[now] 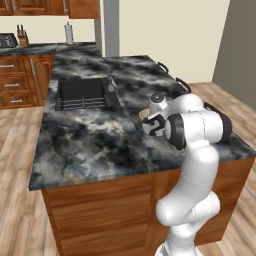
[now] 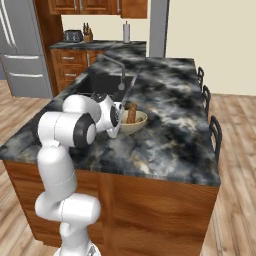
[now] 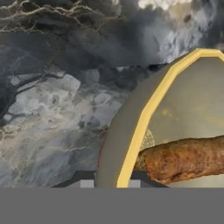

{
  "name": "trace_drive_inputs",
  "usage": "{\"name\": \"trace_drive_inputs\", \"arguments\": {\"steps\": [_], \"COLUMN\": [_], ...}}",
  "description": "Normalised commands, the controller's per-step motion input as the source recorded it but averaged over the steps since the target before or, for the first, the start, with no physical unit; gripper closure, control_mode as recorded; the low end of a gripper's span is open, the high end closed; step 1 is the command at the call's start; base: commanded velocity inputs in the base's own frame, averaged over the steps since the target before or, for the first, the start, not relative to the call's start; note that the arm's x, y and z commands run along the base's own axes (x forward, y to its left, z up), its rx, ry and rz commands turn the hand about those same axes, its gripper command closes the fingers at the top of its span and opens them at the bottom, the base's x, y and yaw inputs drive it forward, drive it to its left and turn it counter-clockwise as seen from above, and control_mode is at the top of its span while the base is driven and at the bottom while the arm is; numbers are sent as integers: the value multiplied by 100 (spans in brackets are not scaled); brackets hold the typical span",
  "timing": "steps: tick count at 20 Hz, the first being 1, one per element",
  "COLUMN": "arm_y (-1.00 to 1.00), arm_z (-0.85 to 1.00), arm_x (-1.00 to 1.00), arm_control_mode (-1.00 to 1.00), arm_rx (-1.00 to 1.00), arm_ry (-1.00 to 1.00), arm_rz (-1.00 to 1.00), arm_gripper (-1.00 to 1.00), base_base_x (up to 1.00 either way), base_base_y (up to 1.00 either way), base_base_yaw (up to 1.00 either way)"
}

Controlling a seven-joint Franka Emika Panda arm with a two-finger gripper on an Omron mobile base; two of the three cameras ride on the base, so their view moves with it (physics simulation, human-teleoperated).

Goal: Pick up the heated bread from the toaster oven and place it in the bowl. Then move the bread bowl to the dining counter.

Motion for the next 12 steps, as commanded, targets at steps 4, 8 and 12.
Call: {"name": "trace_drive_inputs", "arguments": {"steps": [4,8,12], "arm_y": [1,11,16], "arm_z": [0,25,49], "arm_x": [0,-55,-100], "arm_control_mode": [-100,-100,-100], "arm_rx": [0,0,0], "arm_ry": [0,-1,-4], "arm_rz": [0,1,0], "arm_gripper": [-100,-100,-100], "base_base_x": [0,0,0], "base_base_y": [0,0,0], "base_base_yaw": [0,0,0]}}
